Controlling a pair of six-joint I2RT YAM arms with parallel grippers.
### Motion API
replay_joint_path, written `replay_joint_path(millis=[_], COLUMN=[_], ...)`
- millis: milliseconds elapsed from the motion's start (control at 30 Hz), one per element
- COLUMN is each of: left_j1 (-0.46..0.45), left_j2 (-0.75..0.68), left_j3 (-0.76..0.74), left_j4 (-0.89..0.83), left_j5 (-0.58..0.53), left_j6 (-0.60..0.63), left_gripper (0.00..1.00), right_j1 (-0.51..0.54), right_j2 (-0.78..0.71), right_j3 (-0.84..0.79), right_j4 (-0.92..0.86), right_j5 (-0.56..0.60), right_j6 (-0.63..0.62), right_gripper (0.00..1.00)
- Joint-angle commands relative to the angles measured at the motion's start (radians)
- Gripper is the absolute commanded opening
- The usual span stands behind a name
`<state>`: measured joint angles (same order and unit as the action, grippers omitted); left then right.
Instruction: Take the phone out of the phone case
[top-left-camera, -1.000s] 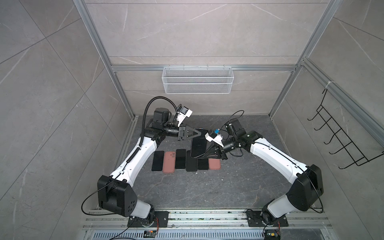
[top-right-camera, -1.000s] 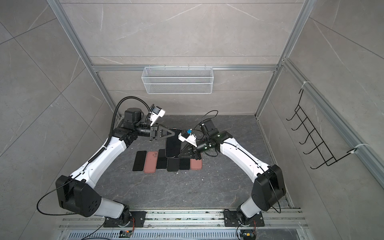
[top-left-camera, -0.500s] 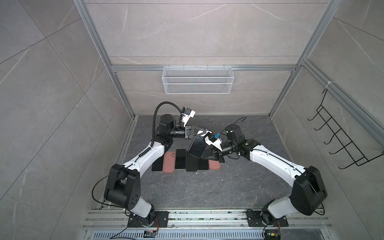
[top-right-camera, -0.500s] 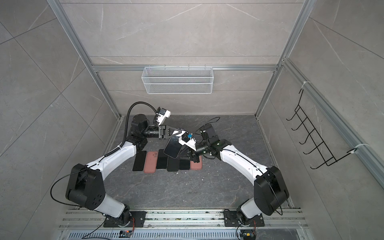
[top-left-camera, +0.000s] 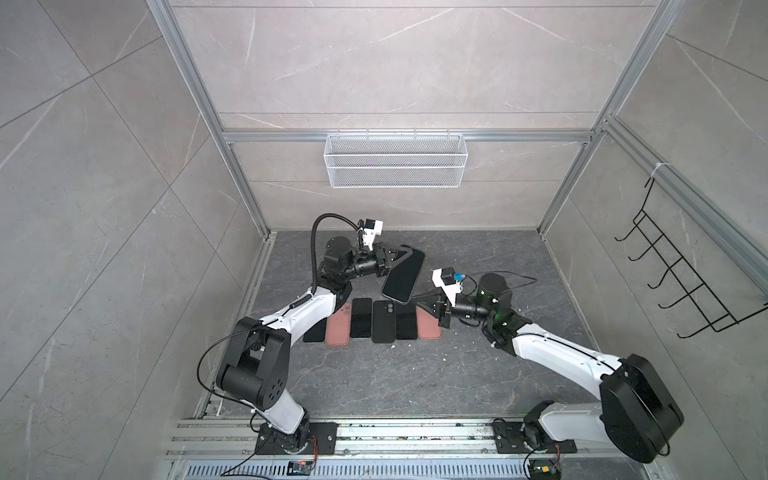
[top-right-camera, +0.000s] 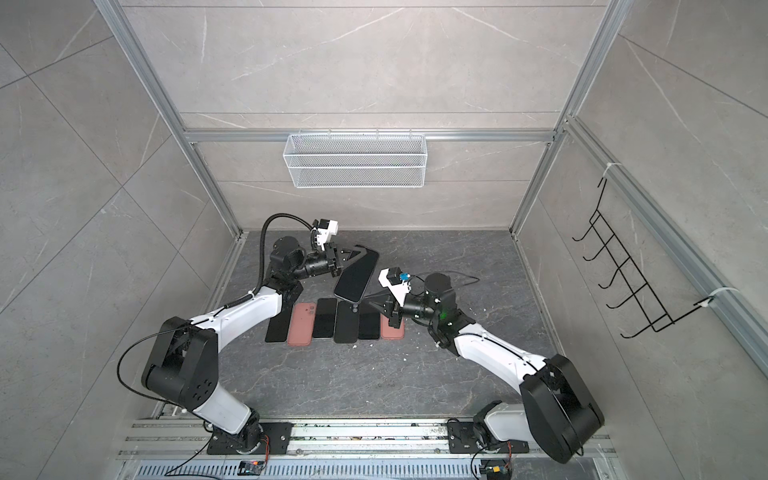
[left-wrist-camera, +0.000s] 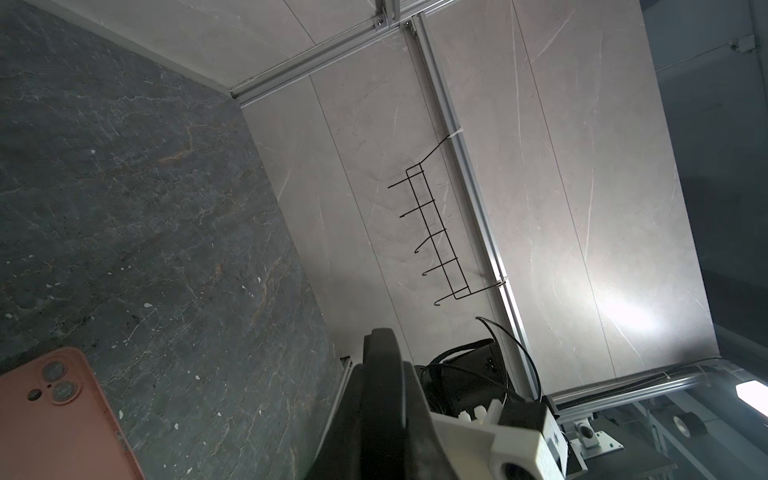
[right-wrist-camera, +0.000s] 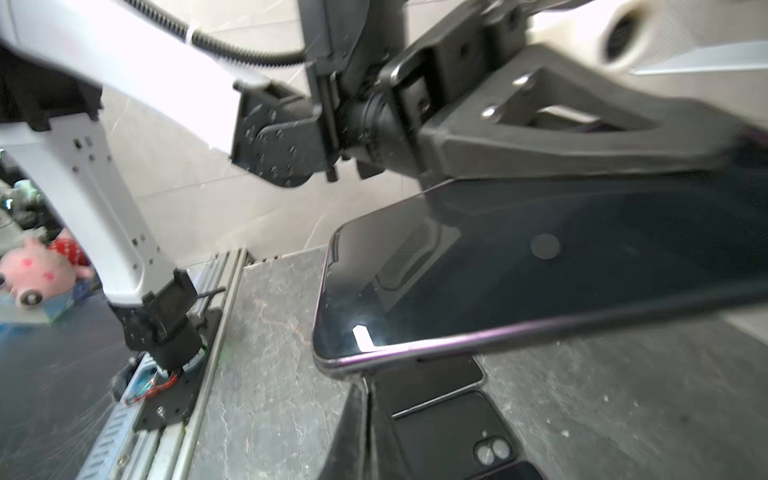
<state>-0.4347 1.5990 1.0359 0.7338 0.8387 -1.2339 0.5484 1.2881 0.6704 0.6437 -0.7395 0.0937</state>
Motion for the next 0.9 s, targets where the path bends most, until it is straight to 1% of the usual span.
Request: replay_joint_path(millis=[0,33,67,133,200,267,433,600,867], left_j1=[-0.015,-0.016,-0.016,-0.027,-0.037,-0.04,-0.044,-0.05,-0.051], left_j2=[-0.069,-0.078,-0.084,-0.095,-0.109,-0.12,-0.141,-0.146,-0.145], left_j3=[-0.031,-0.043,-0.048,-0.057,-0.066,-0.067,-0.078,-0.081,-0.091], left_j4=[0.167,0.195,0.225,0.258,0.273,0.271,0.265,0.254,0.255], left_j5=[-0.135,-0.179,-0.209,-0.26,-0.289,-0.298,-0.306,-0.305,-0.312], left_j6=[-0.14,-0.165,-0.186,-0.215,-0.218,-0.216,-0.214,-0.202,-0.193], left_gripper=[0.0,0.0,0.0,0.0,0.0,0.0,0.0,0.0,0.0], right_j1=[0.002,0.003,0.01,0.027,0.048,0.063,0.063,0.064,0.062], right_j2=[-0.087,-0.107,-0.114,-0.115,-0.099,-0.08,-0.043,-0.029,-0.026], right_j3=[-0.074,-0.092,-0.103,-0.101,-0.079,-0.062,-0.097,-0.086,-0.1], right_j4=[0.157,0.156,0.162,0.16,0.126,0.091,0.177,0.224,0.27], right_j5=[0.118,0.136,0.143,0.127,0.123,0.122,0.13,0.113,0.118], right_j6=[0.243,0.311,0.364,0.465,0.516,0.54,0.604,0.63,0.658], right_gripper=[0.26,0.33,0.38,0.44,0.47,0.48,0.48,0.48,0.51])
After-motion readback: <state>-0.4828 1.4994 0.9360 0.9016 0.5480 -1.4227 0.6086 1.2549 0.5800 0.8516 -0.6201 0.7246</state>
